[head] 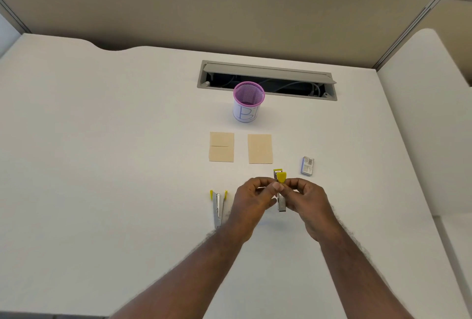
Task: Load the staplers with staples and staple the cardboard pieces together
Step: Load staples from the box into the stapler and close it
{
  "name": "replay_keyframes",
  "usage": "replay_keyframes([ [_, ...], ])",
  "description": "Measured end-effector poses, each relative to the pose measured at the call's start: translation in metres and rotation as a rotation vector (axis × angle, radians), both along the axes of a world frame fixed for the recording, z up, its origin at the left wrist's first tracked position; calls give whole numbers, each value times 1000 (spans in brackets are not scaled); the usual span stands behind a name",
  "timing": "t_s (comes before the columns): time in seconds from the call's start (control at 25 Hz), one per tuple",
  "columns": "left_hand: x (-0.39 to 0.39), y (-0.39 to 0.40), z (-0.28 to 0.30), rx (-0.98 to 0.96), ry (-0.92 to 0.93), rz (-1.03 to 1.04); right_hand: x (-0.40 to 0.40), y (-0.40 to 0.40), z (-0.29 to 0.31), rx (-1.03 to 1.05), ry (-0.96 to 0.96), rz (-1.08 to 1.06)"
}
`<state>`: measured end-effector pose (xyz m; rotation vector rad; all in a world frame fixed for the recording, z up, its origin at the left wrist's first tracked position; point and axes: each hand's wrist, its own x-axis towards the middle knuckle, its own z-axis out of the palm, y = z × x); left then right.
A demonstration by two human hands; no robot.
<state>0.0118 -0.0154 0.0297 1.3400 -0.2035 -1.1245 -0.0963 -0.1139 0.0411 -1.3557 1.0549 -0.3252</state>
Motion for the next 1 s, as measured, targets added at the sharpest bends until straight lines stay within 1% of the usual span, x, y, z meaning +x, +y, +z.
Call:
replay_keyframes([
  [0.08,-1,0,2,-1,-38,-20,-2,2,1,-10,0,0],
  [0.24,6,1,5,-4,-30,-70,-4,3,6,12,-19,69],
  [0.44,15,3,9,30,-175,-181,-7,0,5,1,17,94],
  [0.64,16,5,10,30,-296,-183,-8,-3,3,16,34,130],
  [0.84,17,8,10,8,-297,-202,-7,-4,-1,15,47,87],
  [1.0,17,6,10,30,-324,-175,-6,-2,-2,-17,58,81],
])
